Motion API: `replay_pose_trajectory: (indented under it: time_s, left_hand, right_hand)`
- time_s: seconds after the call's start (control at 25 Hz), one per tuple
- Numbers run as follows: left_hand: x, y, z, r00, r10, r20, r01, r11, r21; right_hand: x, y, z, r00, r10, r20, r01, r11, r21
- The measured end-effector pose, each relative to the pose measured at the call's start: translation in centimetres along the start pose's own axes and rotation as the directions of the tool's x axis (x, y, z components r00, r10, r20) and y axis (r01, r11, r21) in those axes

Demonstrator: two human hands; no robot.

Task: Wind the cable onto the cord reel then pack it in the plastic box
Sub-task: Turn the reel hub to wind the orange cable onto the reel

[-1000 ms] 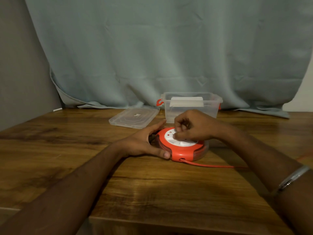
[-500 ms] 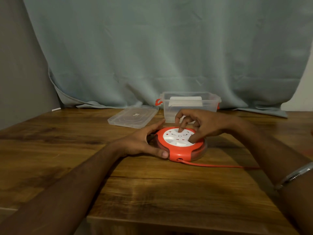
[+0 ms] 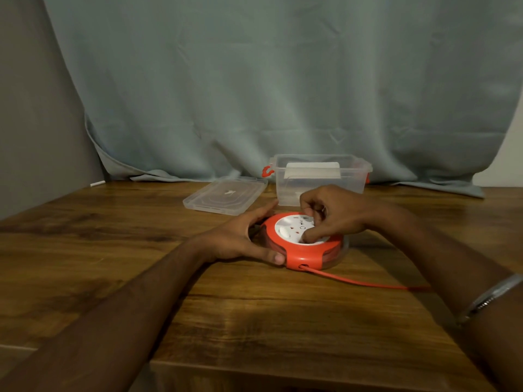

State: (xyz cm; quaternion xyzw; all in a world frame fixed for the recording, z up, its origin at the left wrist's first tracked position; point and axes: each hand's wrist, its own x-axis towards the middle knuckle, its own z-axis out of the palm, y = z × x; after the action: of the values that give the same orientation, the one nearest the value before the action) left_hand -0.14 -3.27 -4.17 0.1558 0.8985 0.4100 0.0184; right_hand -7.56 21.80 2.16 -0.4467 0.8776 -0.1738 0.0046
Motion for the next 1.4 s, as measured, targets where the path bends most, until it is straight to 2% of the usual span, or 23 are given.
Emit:
replay_pose_trajectory:
  time_s: [0.24,0.56,0.72,0.92,1.08,1.2,1.4]
  left_hand:
    - [0.1,-0.2,0.1,1.0,0.01,-0.007,-0.011,1.0,-0.009]
    - [0.1,-0.3,0.1,1.0,0.014,-0.001,-0.014,1.0,-0.028]
    - [0.1,-0.4,0.1,1.0,0.015,-0.012,-0.015,1.0,-0.026]
    - [0.2,-0.4,0.1,1.0,-0.001,0.011,0.002,1.0,-0.025]
    - [0.3,-0.4,0.1,1.0,0.003,0.02,-0.003,0.999,-0.036]
    - [0.2,-0.5,0.0,1.0,0.0,0.028,0.0,1.0,-0.026]
    - [0.0,-0.3,0.1,1.0,0.008,0.018,-0.007,0.999,-0.035]
  right_hand:
    - [0.0,-0.6,0.7,0.999,-0.032,0.001,0.032,0.998,-0.062]
    - [0.5,-1.0,1.3,0.992,-0.067,-0.108,0.05,0.987,-0.151]
    - [0.1,-0.5,0.3,0.992,-0.058,-0.109,0.057,0.998,-0.011]
    - [-0.2,0.4,-0.3,0.997,-0.05,0.051,0.045,0.993,0.106]
    - [-0.1,1.1,-1.1,0.99,0.0,0.139,-0.031,0.975,0.219]
    - [-0.5,1.5,-1.4,0.988,0.001,0.153,-0.043,0.961,0.274]
    - [-0.7,1.5,-1.3,0.994,-0.002,0.112,-0.026,0.967,0.252]
